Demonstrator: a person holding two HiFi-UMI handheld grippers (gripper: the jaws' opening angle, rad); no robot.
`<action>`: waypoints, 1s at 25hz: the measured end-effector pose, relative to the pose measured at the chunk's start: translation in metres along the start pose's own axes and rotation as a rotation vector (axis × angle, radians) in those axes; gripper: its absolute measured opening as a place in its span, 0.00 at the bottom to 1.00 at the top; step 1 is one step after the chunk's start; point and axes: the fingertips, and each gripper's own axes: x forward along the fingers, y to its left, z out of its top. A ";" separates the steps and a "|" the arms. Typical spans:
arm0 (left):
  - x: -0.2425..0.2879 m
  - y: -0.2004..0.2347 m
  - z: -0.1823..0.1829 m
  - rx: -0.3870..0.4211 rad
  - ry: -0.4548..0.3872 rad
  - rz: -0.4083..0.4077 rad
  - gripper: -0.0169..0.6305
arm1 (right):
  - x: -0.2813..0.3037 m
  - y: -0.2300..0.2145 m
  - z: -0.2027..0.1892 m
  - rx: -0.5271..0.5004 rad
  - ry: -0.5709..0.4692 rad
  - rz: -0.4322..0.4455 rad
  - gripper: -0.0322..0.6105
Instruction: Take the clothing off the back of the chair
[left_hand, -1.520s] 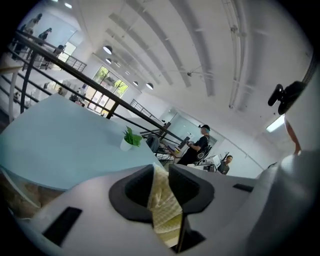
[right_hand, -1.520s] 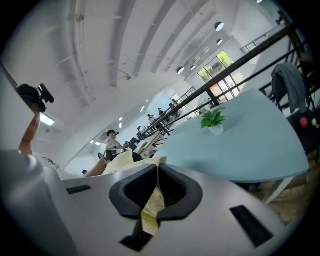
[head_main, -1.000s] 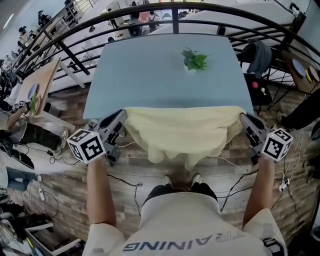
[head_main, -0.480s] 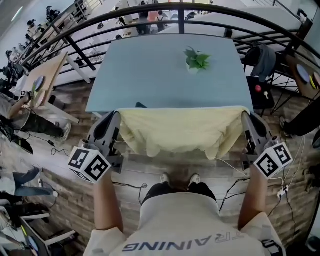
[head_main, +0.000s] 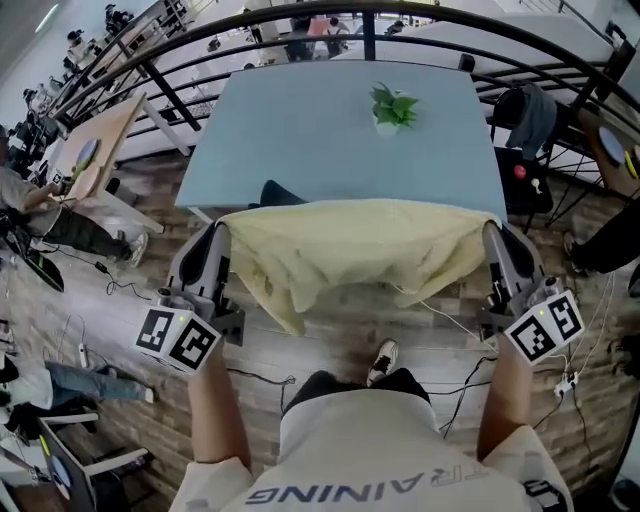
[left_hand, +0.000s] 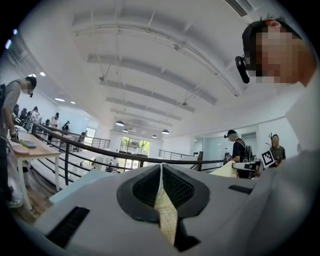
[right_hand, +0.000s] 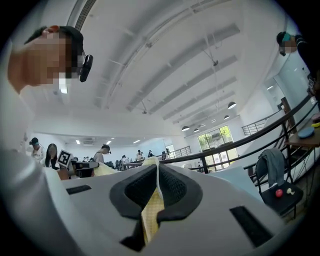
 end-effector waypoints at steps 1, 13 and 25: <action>-0.006 -0.002 0.002 0.005 -0.006 -0.003 0.09 | -0.006 0.002 0.000 0.004 -0.003 -0.018 0.10; -0.085 -0.011 0.006 0.073 0.010 -0.105 0.09 | -0.065 0.080 -0.019 0.010 0.003 -0.211 0.10; -0.130 -0.024 0.006 0.073 0.010 -0.128 0.09 | -0.117 0.118 -0.018 -0.011 0.009 -0.279 0.10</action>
